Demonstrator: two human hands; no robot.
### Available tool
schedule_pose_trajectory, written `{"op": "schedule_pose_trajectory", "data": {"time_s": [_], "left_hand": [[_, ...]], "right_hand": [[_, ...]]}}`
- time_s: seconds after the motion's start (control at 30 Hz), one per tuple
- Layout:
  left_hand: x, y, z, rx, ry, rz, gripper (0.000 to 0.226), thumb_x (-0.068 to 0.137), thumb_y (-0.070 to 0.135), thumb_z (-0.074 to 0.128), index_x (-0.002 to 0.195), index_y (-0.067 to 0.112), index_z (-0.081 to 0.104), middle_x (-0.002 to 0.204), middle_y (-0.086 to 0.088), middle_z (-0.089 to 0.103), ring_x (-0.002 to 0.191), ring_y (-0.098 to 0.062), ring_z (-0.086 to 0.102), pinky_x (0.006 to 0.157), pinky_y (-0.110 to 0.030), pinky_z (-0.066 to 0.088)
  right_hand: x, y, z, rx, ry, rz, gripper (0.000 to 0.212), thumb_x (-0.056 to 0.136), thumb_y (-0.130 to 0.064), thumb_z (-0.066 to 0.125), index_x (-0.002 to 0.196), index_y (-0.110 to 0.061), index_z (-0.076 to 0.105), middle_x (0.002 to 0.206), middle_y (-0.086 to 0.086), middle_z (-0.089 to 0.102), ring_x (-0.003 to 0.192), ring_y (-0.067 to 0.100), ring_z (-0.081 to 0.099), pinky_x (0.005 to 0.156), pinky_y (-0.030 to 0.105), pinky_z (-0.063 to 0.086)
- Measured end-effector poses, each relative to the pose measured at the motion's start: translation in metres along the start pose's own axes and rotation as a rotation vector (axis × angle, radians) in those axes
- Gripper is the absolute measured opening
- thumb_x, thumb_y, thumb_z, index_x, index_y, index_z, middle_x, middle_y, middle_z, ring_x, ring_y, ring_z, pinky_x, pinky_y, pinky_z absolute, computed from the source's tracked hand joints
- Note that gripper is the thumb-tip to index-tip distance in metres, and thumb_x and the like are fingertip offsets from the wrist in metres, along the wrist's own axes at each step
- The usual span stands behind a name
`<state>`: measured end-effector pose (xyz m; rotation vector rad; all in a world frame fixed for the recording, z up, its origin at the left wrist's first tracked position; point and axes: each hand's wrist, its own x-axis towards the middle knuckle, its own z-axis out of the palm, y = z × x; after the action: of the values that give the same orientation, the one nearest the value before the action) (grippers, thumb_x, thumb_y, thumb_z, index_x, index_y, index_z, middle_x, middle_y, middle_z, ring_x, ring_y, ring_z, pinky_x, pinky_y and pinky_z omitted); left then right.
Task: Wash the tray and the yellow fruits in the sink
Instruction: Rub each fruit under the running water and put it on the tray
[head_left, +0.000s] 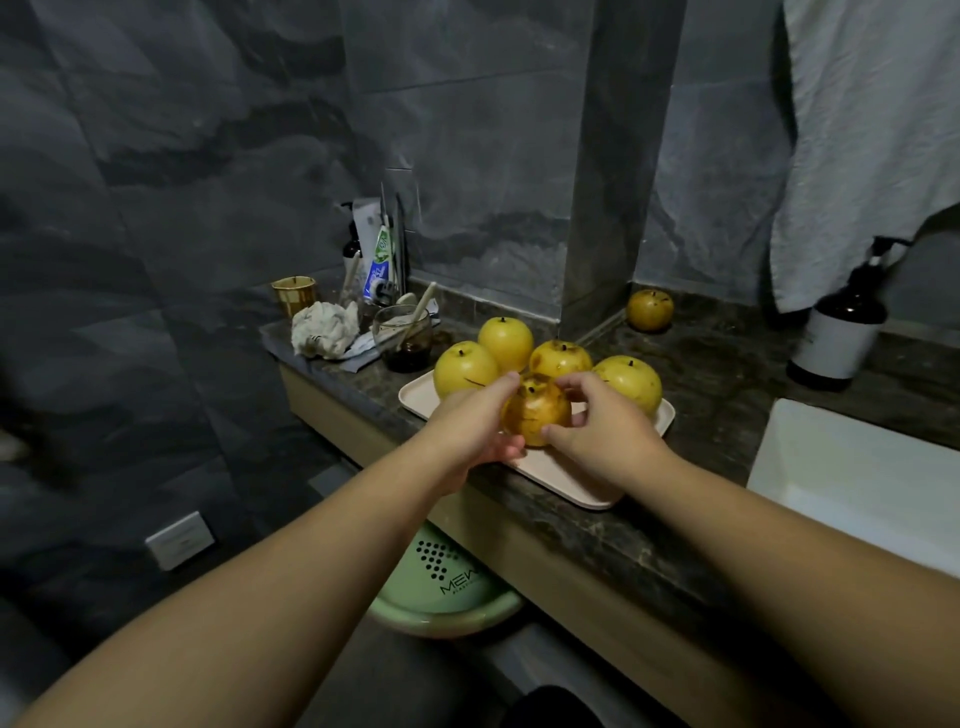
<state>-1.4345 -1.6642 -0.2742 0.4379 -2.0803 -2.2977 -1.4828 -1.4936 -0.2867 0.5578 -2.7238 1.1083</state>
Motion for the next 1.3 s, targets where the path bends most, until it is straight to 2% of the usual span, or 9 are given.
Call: {"op": "schedule_pose_trajectory", "data": {"time_s": [0.1,0.27,0.37,0.43,0.53,0.83,0.93,1.07,1.3], "left_hand": [[0.000,0.001,-0.003,0.159,0.021,0.041,0.046,0.098,0.055,0.061,0.117,0.013,0.070,0.088,-0.008,0.070,0.069,-0.024,0.068,0.051,-0.026,0.047],[-0.005,0.005,-0.004,0.436,0.079,0.123,0.052,0.091,0.070,0.054,0.105,0.022,0.071,0.082,0.002,0.070,0.073,-0.019,0.071,0.057,-0.027,0.041],[-0.006,0.013,0.001,0.495,0.137,0.230,0.071,0.078,0.073,0.056,0.128,0.024,0.066,0.108,0.001,0.072,0.100,-0.020,0.069,0.086,-0.036,0.054],[-0.001,0.024,0.008,0.488,0.160,0.331,0.059,0.086,0.065,0.064,0.129,0.025,0.066,0.116,0.004,0.071,0.109,-0.019,0.066,0.097,-0.037,0.052],[0.011,0.048,0.028,0.459,0.089,0.397,0.030,0.094,0.057,0.064,0.108,0.031,0.069,0.101,0.010,0.070,0.097,-0.019,0.068,0.087,-0.038,0.055],[0.104,0.102,0.127,0.455,-0.110,0.293,0.034,0.096,0.060,0.057,0.091,0.027,0.061,0.100,-0.001,0.070,0.093,-0.023,0.068,0.089,-0.040,0.054],[0.154,0.106,0.156,0.474,-0.131,0.250,0.046,0.095,0.062,0.055,0.110,0.021,0.069,0.099,-0.006,0.069,0.092,-0.030,0.068,0.085,-0.042,0.053],[0.217,0.112,0.179,0.486,-0.161,0.135,0.055,0.095,0.066,0.052,0.128,0.024,0.063,0.130,-0.012,0.062,0.099,-0.030,0.063,0.084,-0.039,0.054],[0.285,0.102,0.207,0.440,-0.207,-0.076,0.088,0.087,0.086,0.044,0.159,0.035,0.035,0.163,-0.006,0.036,0.144,-0.035,0.040,0.110,-0.048,0.038]], "right_hand": [[0.000,0.001,0.000,0.018,0.001,0.003,0.062,0.078,-0.033,0.084,0.133,-0.031,0.056,0.129,-0.006,0.064,0.101,0.012,0.066,0.084,0.023,0.044],[0.000,-0.001,-0.004,-0.037,-0.032,-0.007,0.067,0.079,-0.036,0.084,0.137,-0.031,0.052,0.128,-0.005,0.065,0.105,0.014,0.066,0.088,0.025,0.047],[0.001,-0.005,-0.020,-0.075,-0.026,-0.040,0.070,0.078,-0.036,0.084,0.139,-0.030,0.052,0.119,-0.002,0.064,0.091,0.012,0.065,0.086,0.028,0.051],[0.007,-0.004,-0.041,-0.079,0.014,-0.045,0.066,0.078,-0.037,0.084,0.137,-0.032,0.055,0.121,-0.002,0.063,0.089,0.011,0.064,0.085,0.029,0.051],[0.020,0.007,-0.079,-0.079,0.103,-0.024,0.062,0.079,-0.038,0.084,0.135,-0.031,0.058,0.123,-0.003,0.064,0.086,0.010,0.063,0.077,0.025,0.046],[0.091,0.073,-0.145,0.038,0.220,0.081,0.070,0.073,-0.048,0.087,0.133,-0.032,0.055,0.106,-0.014,0.063,0.095,0.009,0.064,0.087,0.030,0.050],[0.125,0.098,-0.150,0.014,0.202,0.079,0.072,0.073,-0.050,0.087,0.134,-0.033,0.053,0.098,-0.024,0.056,0.091,0.003,0.060,0.081,0.024,0.044],[0.172,0.139,-0.151,-0.012,0.129,0.113,0.083,0.073,-0.052,0.086,0.143,-0.032,0.046,0.117,-0.012,0.057,0.104,0.006,0.057,0.087,0.025,0.043],[0.244,0.197,-0.136,0.008,0.026,0.210,0.103,0.067,-0.061,0.085,0.153,-0.036,0.033,0.142,-0.002,0.054,0.116,0.012,0.055,0.098,0.031,0.046]]}}
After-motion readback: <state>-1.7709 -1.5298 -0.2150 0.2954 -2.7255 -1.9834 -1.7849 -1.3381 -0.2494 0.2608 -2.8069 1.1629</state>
